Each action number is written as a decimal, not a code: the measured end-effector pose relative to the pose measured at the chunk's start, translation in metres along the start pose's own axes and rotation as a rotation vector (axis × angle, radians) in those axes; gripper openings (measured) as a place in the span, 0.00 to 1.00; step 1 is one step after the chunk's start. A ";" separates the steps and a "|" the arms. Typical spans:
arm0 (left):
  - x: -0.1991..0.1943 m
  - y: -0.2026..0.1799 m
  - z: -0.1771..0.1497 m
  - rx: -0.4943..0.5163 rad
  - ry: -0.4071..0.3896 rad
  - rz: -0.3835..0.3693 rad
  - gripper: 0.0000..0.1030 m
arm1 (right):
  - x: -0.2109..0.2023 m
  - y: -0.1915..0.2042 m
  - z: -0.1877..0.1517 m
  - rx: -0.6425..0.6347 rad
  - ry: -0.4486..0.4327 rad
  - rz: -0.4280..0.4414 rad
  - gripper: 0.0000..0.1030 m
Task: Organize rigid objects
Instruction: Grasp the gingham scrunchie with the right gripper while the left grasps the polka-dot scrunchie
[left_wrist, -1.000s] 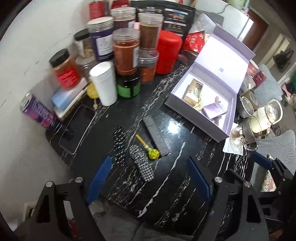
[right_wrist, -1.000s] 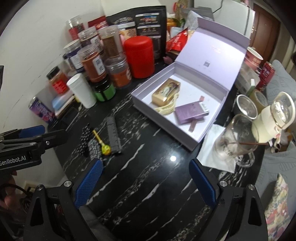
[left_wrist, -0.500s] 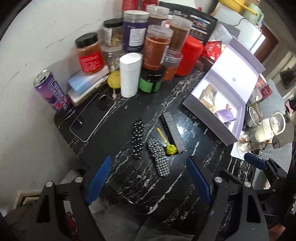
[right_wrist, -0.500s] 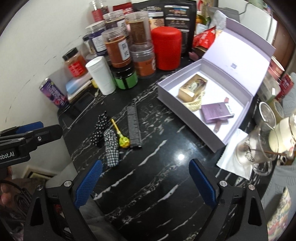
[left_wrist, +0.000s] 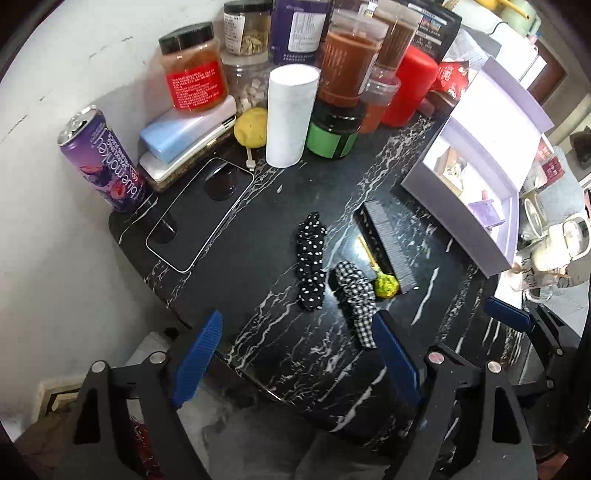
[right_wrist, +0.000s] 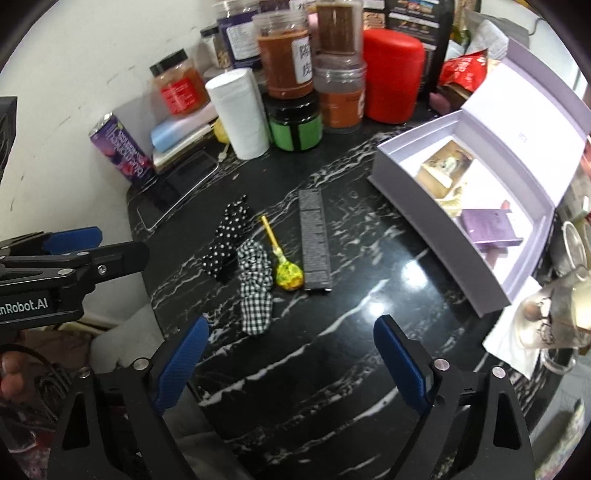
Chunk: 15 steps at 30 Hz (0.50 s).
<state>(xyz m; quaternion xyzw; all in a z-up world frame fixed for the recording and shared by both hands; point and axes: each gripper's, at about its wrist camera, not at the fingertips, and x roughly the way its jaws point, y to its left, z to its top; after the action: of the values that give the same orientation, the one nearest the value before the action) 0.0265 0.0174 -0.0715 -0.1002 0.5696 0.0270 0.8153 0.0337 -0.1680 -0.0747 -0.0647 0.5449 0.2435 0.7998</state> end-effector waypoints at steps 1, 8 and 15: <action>0.002 0.001 0.001 0.003 0.003 0.002 0.81 | 0.004 0.002 0.001 0.000 0.009 0.002 0.87; 0.024 0.012 0.003 0.014 0.039 -0.016 0.81 | 0.026 0.012 0.002 -0.007 0.042 0.013 0.75; 0.047 0.018 0.003 0.027 0.093 -0.039 0.81 | 0.050 0.019 0.003 -0.007 0.083 0.023 0.62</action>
<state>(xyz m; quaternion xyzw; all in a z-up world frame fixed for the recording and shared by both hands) 0.0430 0.0322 -0.1167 -0.1015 0.6050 -0.0012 0.7897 0.0422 -0.1338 -0.1158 -0.0714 0.5774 0.2518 0.7734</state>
